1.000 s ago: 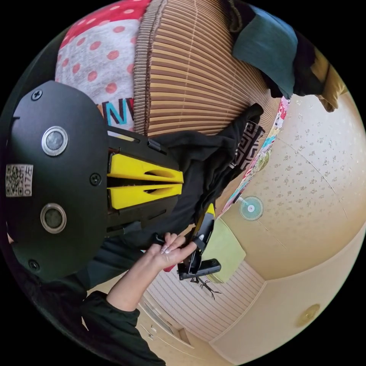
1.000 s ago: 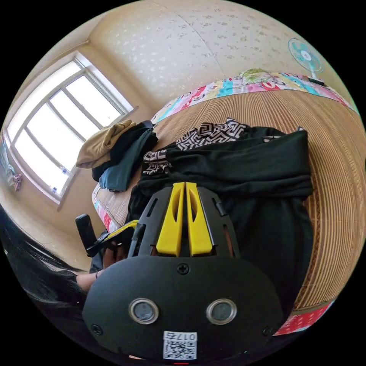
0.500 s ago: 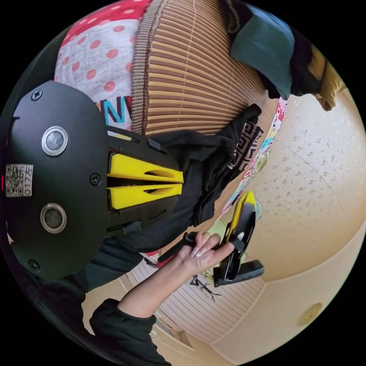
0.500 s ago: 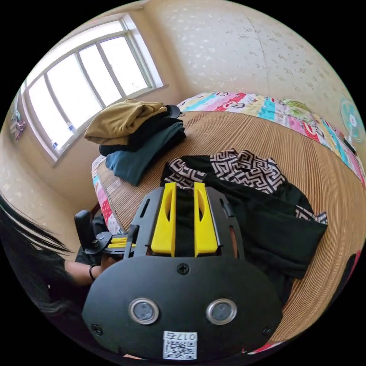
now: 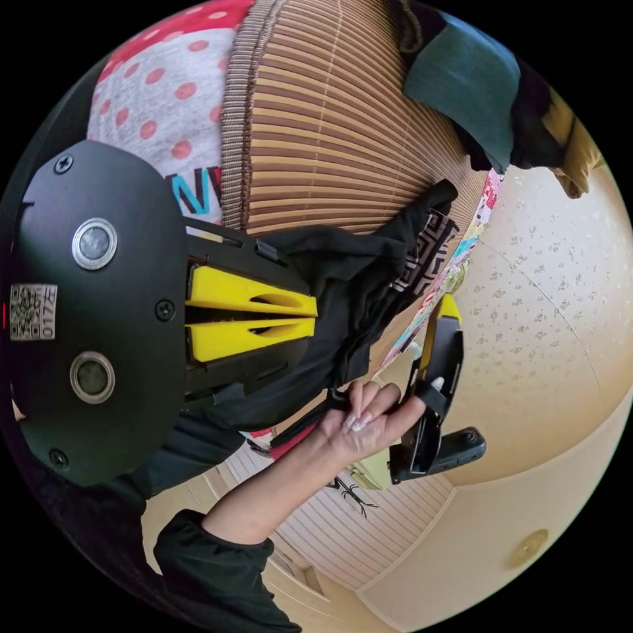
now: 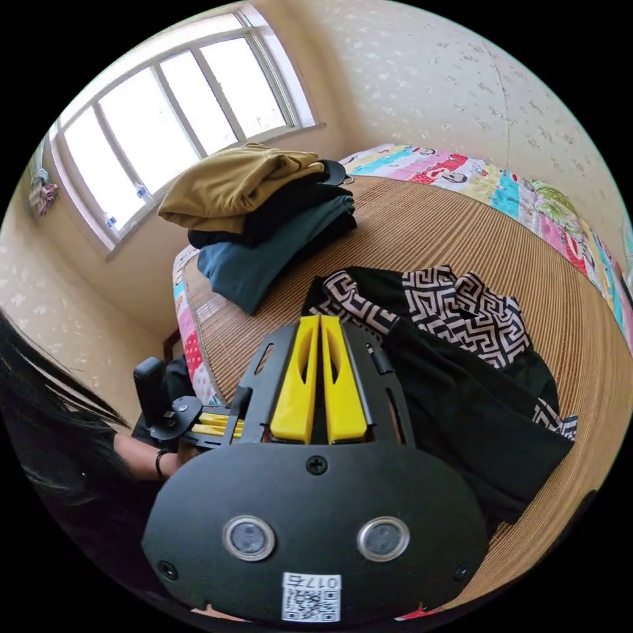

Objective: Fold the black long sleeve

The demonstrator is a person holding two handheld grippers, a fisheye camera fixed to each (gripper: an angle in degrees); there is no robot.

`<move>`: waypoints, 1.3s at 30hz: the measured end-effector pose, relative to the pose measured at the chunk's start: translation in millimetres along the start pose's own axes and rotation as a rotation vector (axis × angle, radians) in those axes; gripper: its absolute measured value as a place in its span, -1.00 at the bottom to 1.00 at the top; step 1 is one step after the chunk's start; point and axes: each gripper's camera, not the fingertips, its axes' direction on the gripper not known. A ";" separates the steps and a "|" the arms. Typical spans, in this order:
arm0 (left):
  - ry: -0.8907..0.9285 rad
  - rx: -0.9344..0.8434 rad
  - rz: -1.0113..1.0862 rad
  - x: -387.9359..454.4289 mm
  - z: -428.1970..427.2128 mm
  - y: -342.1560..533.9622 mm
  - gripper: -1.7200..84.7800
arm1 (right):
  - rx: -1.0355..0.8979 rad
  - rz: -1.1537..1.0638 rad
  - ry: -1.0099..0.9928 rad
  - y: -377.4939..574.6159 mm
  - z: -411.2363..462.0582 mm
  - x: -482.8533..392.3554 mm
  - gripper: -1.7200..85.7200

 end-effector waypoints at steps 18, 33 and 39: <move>0.020 0.002 -0.012 -10.3 42.7 16.9 -0.98 | -0.213 -0.065 -0.260 60.2 53.3 42.4 -0.82; -0.287 0.148 -0.011 41.7 53.9 9.4 -0.98 | 0.086 0.336 0.470 232.9 -102.2 109.1 -0.75; -0.472 -0.348 0.094 27.7 212.4 -67.9 -0.98 | -0.186 0.447 0.574 206.2 -11.0 160.1 -0.76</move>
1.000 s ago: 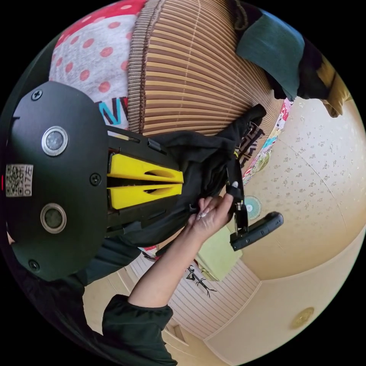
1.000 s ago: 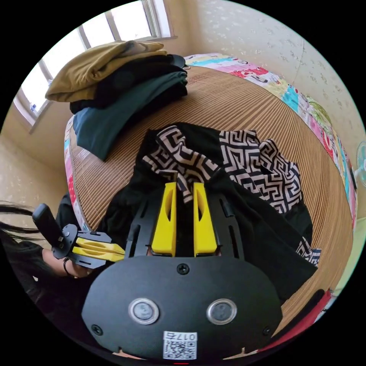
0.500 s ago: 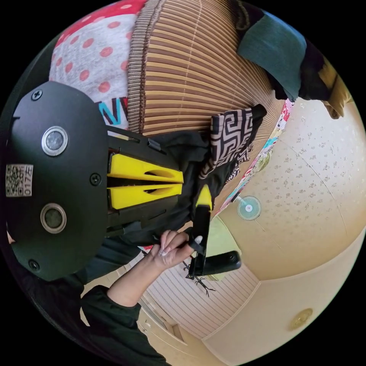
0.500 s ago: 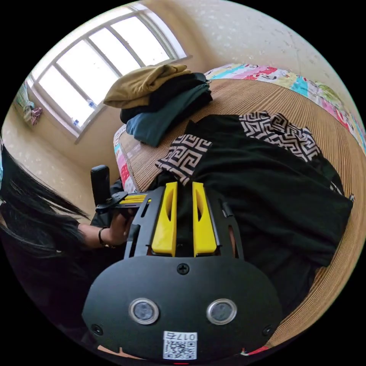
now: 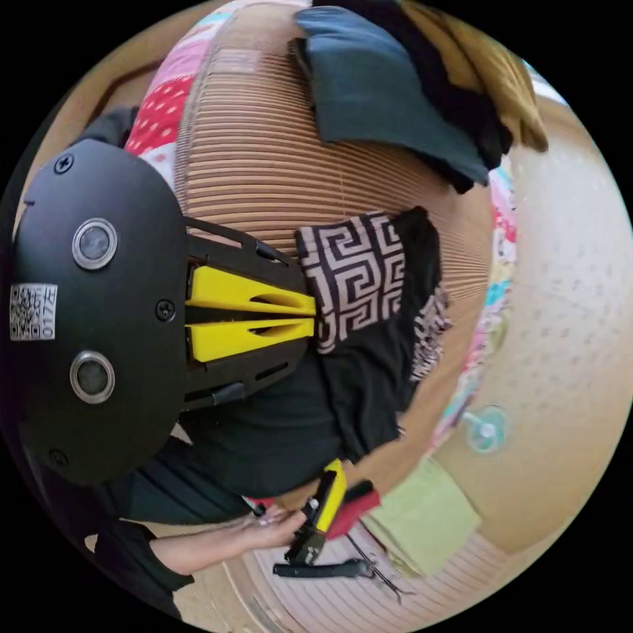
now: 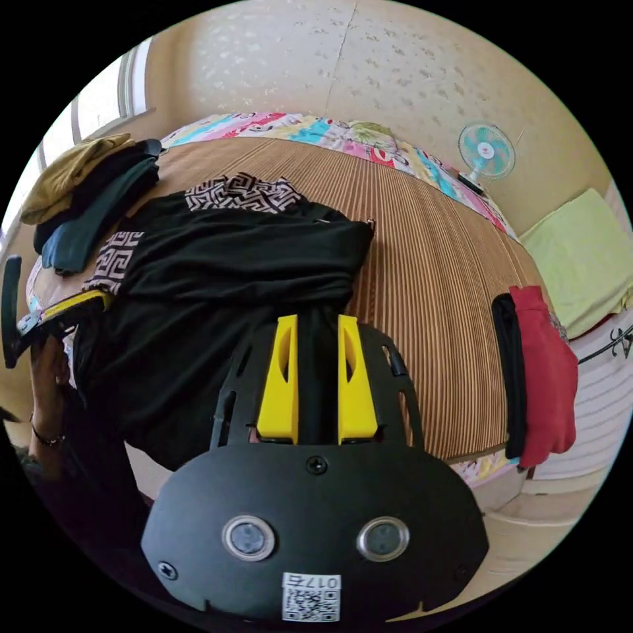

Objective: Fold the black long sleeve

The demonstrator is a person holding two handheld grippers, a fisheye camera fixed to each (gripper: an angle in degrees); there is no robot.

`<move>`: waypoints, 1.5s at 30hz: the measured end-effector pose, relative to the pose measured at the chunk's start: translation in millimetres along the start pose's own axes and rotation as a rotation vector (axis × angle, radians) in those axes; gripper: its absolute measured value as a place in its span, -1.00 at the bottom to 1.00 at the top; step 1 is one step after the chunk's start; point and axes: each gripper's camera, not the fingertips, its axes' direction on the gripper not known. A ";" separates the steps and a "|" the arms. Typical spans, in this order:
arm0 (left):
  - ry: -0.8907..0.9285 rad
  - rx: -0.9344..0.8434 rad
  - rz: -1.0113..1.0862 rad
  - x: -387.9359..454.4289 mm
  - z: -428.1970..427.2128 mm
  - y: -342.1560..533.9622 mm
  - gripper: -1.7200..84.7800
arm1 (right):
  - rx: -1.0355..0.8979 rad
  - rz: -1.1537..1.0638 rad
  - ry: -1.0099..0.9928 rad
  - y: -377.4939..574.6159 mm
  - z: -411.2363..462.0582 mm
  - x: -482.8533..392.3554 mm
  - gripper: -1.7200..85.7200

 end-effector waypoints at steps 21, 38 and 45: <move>-0.114 -0.135 0.026 22.9 151.9 -172.4 -0.98 | 0.054 0.061 -0.035 -162.6 65.1 0.4 -0.90; -0.224 0.289 0.067 42.6 53.3 -39.3 -0.98 | 0.083 0.135 -0.156 -216.1 33.7 24.6 -0.91; -0.102 0.215 -0.054 42.0 1.6 129.3 -0.81 | 0.082 0.154 -0.179 -231.1 4.1 24.9 -0.91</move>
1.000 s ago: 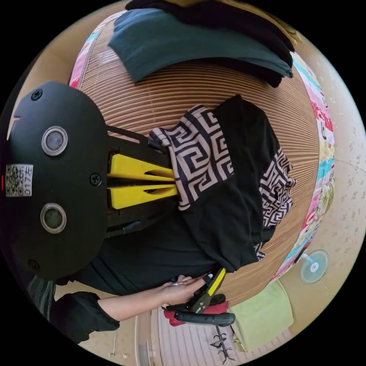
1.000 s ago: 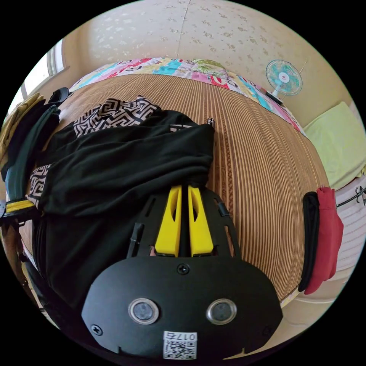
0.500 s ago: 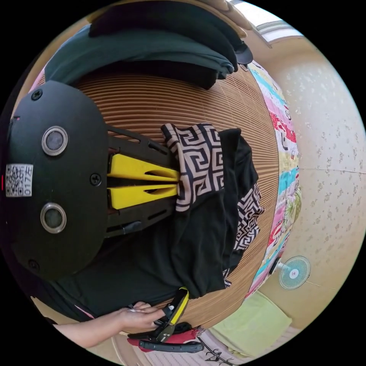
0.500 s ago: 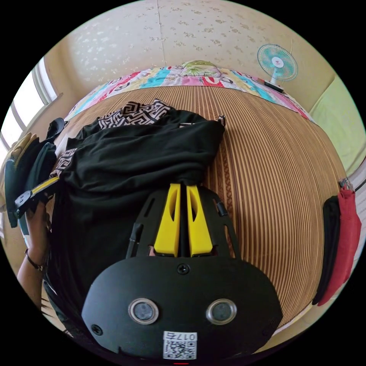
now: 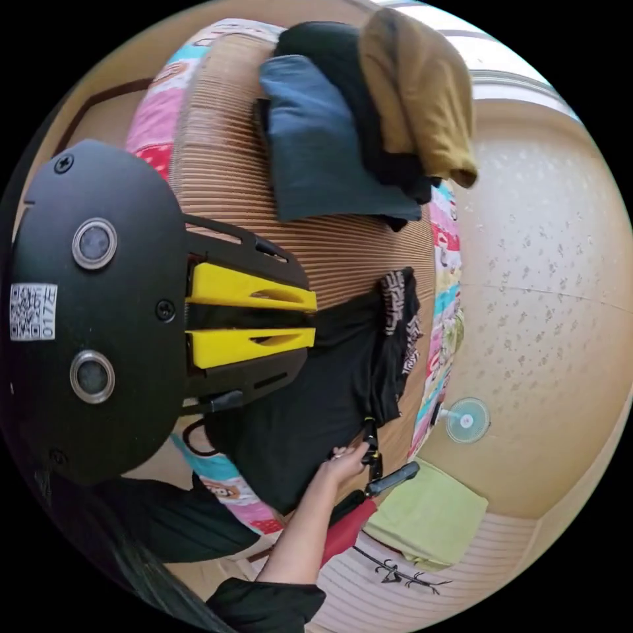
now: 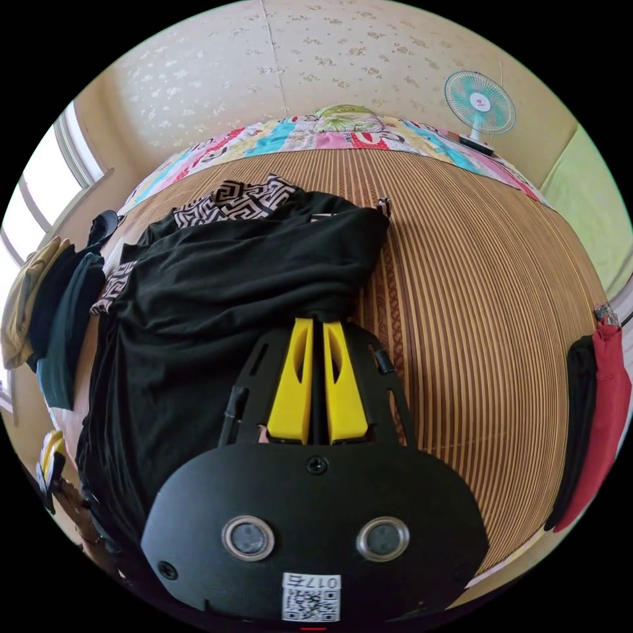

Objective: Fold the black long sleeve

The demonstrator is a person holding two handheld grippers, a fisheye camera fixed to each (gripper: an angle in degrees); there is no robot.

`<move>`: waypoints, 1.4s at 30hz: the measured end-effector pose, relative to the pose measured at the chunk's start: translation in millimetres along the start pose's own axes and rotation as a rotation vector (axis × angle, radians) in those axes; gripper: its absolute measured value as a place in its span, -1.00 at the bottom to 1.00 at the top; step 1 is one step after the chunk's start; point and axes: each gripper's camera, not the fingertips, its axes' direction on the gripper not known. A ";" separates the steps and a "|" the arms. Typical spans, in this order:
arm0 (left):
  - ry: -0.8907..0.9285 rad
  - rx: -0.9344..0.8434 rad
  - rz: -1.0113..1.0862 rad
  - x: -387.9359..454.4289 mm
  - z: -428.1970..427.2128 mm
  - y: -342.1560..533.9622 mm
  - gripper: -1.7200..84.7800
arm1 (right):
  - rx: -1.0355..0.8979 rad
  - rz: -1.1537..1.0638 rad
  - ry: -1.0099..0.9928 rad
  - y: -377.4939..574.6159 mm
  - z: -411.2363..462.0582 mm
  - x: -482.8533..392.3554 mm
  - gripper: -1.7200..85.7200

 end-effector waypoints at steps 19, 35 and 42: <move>0.052 0.140 -0.145 -12.0 -26.6 63.8 -0.84 | 0.246 -0.044 -0.139 91.1 -264.4 -13.4 -0.88; 0.149 0.116 -0.199 -31.2 -91.9 46.5 -0.85 | 0.160 0.236 -0.134 228.5 -343.8 53.4 -0.78; 0.349 0.094 -0.337 -62.8 -172.8 64.6 -0.87 | 0.120 0.191 -0.271 215.7 -400.4 59.3 -0.90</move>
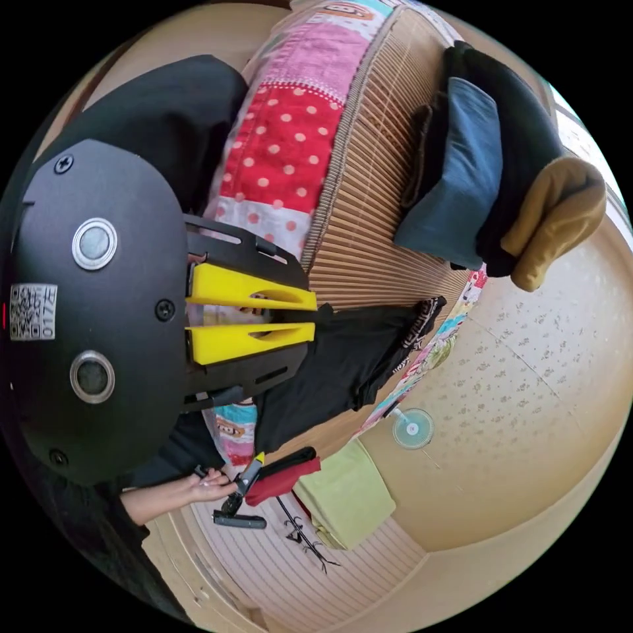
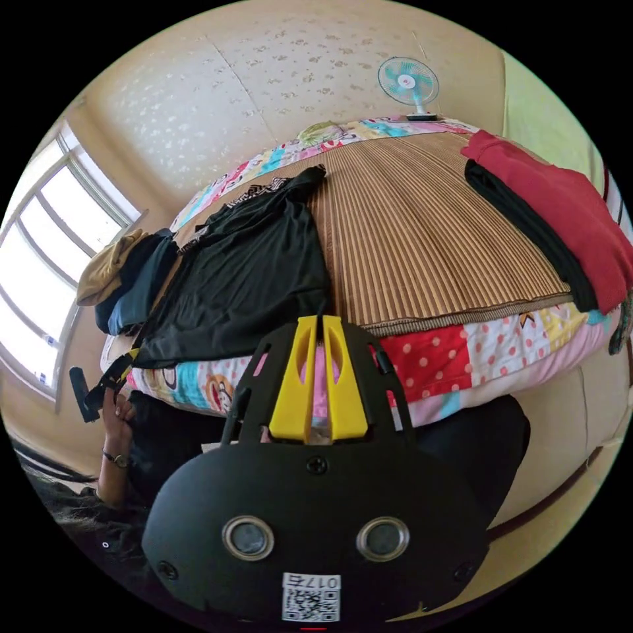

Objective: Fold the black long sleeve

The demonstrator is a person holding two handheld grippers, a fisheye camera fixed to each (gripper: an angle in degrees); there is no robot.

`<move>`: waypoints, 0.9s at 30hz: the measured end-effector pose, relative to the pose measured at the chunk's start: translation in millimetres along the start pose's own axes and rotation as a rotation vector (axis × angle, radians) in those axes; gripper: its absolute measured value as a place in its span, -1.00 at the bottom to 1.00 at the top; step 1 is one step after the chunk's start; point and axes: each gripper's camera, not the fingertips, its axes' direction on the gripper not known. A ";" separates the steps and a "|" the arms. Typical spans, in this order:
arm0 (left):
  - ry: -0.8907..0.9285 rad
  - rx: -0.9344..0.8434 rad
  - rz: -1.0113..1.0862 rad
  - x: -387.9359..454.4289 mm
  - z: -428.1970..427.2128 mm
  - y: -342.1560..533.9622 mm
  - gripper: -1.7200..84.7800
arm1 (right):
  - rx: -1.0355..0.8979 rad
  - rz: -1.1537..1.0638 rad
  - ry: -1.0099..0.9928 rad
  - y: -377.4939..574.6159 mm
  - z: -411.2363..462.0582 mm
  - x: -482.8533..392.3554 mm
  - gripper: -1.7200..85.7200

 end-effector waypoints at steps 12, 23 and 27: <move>0.399 0.212 0.044 46.5 -222.8 -9.7 -0.88 | 0.304 0.002 -0.723 -2.8 -249.3 8.5 -0.93; 0.276 0.127 -0.156 58.2 -153.4 -167.5 -0.88 | 0.327 0.123 -0.432 -156.5 -187.9 -37.0 -0.92; 0.220 0.083 -0.235 11.5 -46.3 -254.9 -0.82 | 0.266 0.143 -0.202 -266.9 -64.3 -57.2 -0.88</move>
